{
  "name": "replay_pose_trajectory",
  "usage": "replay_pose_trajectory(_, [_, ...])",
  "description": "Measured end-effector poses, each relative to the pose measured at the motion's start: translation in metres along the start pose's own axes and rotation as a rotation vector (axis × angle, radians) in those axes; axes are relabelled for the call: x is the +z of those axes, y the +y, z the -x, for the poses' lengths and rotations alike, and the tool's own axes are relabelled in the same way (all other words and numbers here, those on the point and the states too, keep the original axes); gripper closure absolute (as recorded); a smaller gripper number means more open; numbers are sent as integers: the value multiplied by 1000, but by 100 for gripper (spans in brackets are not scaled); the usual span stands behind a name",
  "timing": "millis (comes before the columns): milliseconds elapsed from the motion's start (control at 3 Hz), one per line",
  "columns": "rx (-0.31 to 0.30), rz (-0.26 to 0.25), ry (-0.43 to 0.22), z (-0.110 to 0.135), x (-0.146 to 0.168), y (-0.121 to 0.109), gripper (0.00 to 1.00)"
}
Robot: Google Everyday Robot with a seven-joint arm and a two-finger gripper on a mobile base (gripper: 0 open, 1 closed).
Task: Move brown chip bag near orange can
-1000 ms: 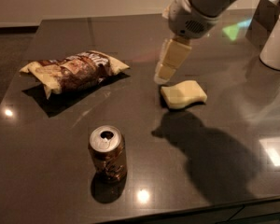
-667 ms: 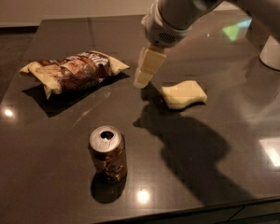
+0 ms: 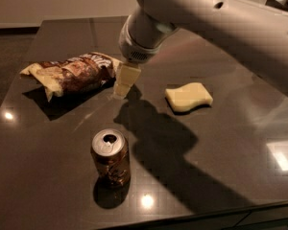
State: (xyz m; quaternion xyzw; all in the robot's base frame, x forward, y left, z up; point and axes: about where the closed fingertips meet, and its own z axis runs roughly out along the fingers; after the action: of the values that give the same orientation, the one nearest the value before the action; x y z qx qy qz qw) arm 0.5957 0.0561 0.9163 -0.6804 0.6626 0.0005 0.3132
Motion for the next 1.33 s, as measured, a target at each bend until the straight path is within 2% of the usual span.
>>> replay_pose_trajectory(333, [-14, -5, 13, 16, 17, 3, 0])
replay_pose_trajectory(1000, [-69, 60, 78, 45, 52, 10, 0])
replay_pose_trajectory(1333, [-78, 76, 80, 54, 59, 14, 0])
